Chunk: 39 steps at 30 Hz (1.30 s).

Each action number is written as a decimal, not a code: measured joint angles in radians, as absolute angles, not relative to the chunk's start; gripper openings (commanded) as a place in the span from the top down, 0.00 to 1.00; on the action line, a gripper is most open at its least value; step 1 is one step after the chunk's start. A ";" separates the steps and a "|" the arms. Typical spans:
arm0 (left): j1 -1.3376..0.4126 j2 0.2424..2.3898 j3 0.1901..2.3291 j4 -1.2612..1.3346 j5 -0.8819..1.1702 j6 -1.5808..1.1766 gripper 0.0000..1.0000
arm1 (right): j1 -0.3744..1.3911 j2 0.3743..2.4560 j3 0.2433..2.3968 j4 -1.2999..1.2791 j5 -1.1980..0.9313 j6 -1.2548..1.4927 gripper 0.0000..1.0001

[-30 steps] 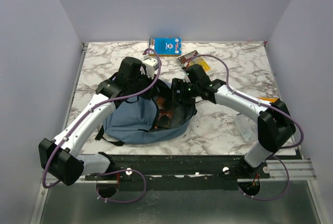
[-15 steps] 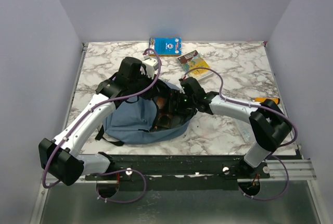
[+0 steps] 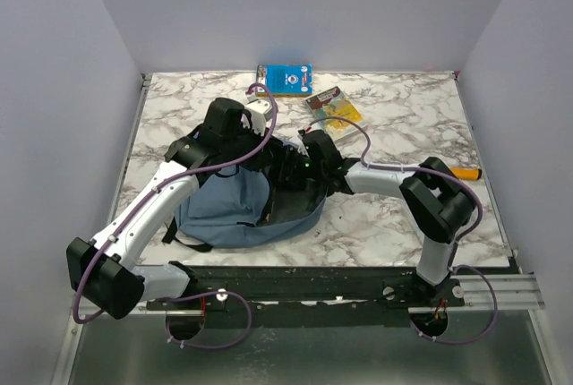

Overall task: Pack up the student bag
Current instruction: Place the book in the student bag, then pick up the book from the center of the board.

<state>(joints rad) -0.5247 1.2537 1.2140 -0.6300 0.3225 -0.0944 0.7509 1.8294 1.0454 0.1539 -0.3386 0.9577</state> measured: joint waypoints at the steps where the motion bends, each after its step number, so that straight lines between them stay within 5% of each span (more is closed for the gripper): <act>1: -0.525 1.254 1.214 -0.630 0.323 -0.094 1.00 | 0.751 1.842 1.051 0.186 -0.348 0.976 0.42; 11: -0.525 1.254 1.214 -0.630 0.322 -0.094 1.00 | 0.771 1.908 1.088 0.303 -0.405 1.035 0.33; 19: -0.526 1.267 1.214 -0.626 0.320 -0.095 1.00 | 0.656 1.585 1.017 0.100 -0.333 0.865 0.22; 23: -0.536 1.272 1.190 -0.602 0.321 -0.119 0.90 | 0.539 1.437 1.017 -0.017 -0.281 0.764 0.18; 27: -0.539 1.275 1.112 -0.559 0.345 -0.179 0.65 | 0.378 1.403 1.020 -0.074 -0.287 0.686 0.16; 39: -0.550 1.312 1.165 -0.572 0.522 -0.307 0.34 | 0.053 1.825 1.258 -0.099 -0.398 0.601 0.14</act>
